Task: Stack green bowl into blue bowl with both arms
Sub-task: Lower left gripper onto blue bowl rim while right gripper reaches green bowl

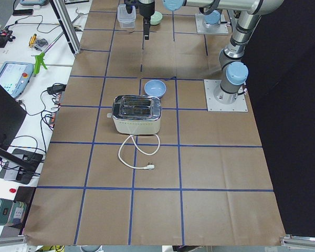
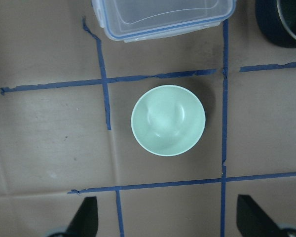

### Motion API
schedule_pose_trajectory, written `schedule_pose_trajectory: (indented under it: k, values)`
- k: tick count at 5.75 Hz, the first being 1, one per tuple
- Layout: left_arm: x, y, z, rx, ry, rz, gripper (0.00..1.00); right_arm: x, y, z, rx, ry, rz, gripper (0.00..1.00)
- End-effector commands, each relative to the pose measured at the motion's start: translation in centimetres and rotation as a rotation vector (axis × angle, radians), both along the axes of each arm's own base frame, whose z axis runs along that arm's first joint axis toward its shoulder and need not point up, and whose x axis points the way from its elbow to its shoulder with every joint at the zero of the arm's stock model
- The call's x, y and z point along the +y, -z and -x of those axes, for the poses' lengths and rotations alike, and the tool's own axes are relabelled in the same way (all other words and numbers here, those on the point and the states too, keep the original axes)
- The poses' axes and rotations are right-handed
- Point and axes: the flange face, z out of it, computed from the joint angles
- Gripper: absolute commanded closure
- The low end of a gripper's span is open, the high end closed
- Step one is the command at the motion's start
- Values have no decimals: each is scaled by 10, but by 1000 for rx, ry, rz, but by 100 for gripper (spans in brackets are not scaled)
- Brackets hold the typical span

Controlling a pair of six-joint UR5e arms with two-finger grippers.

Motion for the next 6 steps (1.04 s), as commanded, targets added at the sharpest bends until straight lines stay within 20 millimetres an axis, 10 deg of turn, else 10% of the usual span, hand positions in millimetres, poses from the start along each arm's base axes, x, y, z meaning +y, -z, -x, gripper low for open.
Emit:
schedule_pose_trajectory:
  k: [1, 3, 6]
  values:
    - [0, 2, -5, 0, -5, -1, 2, 12, 68, 30, -14, -3, -2, 0]
    - [7, 79, -32, 21, 29, -134, 2, 24, 136, 21, 22, 20, 69, 0]
    - [19, 219, -65, 21, -4, -161, 3, 28, 157, 10, 10, 45, 47, 0]
